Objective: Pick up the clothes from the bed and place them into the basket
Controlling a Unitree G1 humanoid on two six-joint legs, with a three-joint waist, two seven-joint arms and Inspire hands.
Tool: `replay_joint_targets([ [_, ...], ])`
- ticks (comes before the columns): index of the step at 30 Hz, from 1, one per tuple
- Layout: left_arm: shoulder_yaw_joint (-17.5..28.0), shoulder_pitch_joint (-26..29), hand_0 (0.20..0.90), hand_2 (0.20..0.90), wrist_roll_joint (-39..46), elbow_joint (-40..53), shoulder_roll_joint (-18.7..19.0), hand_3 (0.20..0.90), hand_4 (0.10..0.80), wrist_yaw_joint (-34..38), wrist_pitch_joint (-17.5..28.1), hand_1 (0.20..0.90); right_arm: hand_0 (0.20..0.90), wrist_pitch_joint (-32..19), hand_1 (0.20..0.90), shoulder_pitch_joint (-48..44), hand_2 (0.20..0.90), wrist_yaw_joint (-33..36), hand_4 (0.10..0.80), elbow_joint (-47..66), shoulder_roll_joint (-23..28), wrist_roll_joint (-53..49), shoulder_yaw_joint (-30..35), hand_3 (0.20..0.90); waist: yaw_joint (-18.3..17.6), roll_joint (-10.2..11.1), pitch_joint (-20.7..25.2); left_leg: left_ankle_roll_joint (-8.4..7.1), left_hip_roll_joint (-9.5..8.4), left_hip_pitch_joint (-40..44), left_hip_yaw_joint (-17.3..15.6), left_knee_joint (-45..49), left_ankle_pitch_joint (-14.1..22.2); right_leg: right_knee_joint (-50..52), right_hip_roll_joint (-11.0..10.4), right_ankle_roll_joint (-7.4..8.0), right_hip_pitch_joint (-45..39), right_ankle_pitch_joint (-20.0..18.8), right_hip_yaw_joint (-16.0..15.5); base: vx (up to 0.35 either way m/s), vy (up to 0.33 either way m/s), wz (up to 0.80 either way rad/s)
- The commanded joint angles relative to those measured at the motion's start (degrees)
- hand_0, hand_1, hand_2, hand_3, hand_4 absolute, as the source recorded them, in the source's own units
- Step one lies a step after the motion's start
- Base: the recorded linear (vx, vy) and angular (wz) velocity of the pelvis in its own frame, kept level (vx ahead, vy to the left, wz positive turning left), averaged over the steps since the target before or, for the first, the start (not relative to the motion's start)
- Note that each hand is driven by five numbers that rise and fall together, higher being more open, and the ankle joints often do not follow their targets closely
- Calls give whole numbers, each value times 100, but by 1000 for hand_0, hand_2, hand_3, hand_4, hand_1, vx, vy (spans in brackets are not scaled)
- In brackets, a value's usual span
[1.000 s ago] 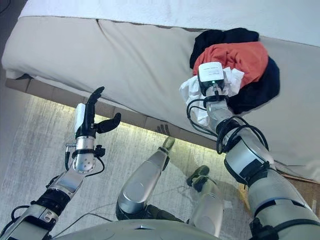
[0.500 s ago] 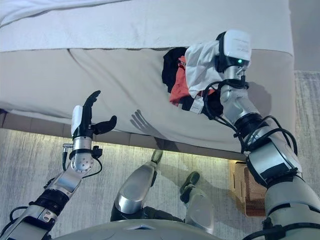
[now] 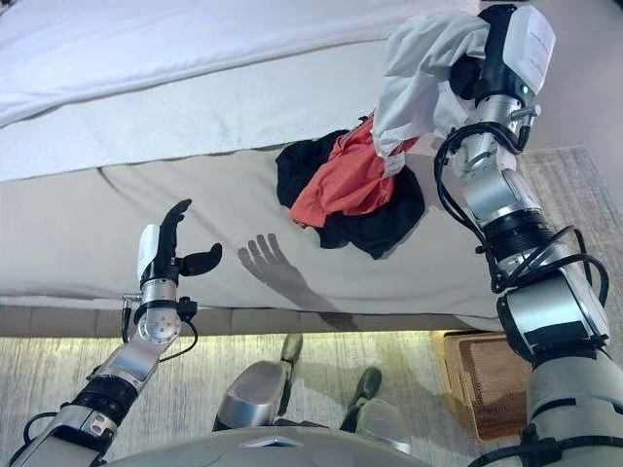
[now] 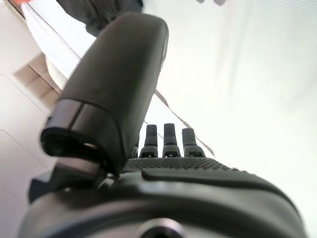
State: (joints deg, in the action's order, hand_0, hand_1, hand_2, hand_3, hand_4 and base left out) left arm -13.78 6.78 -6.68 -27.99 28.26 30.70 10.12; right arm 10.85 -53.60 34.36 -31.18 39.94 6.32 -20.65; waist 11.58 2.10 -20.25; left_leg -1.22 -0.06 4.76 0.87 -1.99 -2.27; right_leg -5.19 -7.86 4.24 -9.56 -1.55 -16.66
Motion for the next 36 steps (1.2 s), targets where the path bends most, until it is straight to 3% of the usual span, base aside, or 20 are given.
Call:
replay_joint_targets([
  [1, -299, 10, 900, 900, -80, -242, 77, 900, 800, 205, 431, 900, 300, -529, 300, -104, 300, 318, 100, 145, 663, 31, -20, 200, -186, 83, 1287, -143, 418, -57, -300, -301, 171, 234, -243, 205, 322, -95, 251, -2, -7, -24],
  [7, -406, 206, 900, 900, -49, -354, 21, 900, 800, 203, 428, 900, 300, -668, 300, -33, 300, -165, 100, -63, 791, -92, -10, 200, -348, 85, 1335, -190, 465, -46, -447, -301, 216, 45, -172, 170, 355, -172, 337, -1, 1, -18],
  [18, -379, 118, 900, 900, -115, -350, -35, 900, 800, 100, 427, 900, 300, -624, 300, -213, 300, -1065, 100, -461, 655, -252, -500, 200, -192, 91, 1255, -208, 429, -163, -323, -301, 210, 19, -174, 149, 412, -154, 237, 2, 1, 0],
  [19, -371, 110, 900, 900, -126, -331, -38, 900, 800, 80, 415, 900, 359, -586, 359, -224, 359, -1142, 169, -484, 631, -267, -586, 269, -167, 97, 1246, -211, 428, -175, -302, -301, 203, 19, -180, 147, 416, -154, 215, 22, 5, 4],
  [22, -354, 58, 900, 900, -129, -278, -25, 900, 800, 48, 410, 900, 408, -567, 408, -259, 408, -1301, 226, -637, 534, -356, -727, 326, -87, 106, 1226, -209, 417, -207, -243, -301, 192, 19, -177, 135, 414, -145, 159, 25, 5, 6],
  [23, -346, 48, 900, 900, -129, -266, -24, 900, 800, 32, 402, 900, 545, -602, 545, -279, 545, -1368, 385, -695, 507, -376, -755, 485, -69, 106, 1226, -211, 411, -219, -225, -301, 189, 19, -178, 133, 415, -141, 144, 31, 9, 7],
  [26, -357, 22, 900, 900, -132, -206, -12, 900, 800, -12, 371, 900, 585, -589, 585, -336, 585, -1475, 432, -785, 387, -310, -890, 532, 7, 109, 1208, -215, 403, -245, -177, -301, 172, 19, -180, 128, 410, -134, 89, 24, 7, 17],
  [27, -369, 17, 900, 900, -122, -197, -8, 900, 800, -23, 358, 900, 716, -599, 716, -373, 716, -1565, 586, -834, 337, -289, -959, 686, 37, 108, 1198, -216, 400, -254, -151, -301, 162, 19, -180, 125, 405, -132, 63, 32, 6, 11],
  [28, -374, 10, 900, 900, -120, -215, -12, 900, 800, -22, 379, 900, 900, -613, 900, -399, 900, -1654, 800, -860, 301, -258, -1024, 900, 63, 110, 1185, -215, 396, -266, -130, -301, 154, 19, -178, 122, 406, -131, 46, 31, 7, 7],
  [36, -380, 22, 900, 900, -124, -209, -10, 900, 800, -19, 404, 900, 900, -253, 900, -518, 900, -2135, 800, -1272, 53, -120, -1290, 900, 193, 155, 1134, -218, 395, -319, -57, -301, 119, 19, -174, 113, 392, -109, -42, 10, 5, 8],
])
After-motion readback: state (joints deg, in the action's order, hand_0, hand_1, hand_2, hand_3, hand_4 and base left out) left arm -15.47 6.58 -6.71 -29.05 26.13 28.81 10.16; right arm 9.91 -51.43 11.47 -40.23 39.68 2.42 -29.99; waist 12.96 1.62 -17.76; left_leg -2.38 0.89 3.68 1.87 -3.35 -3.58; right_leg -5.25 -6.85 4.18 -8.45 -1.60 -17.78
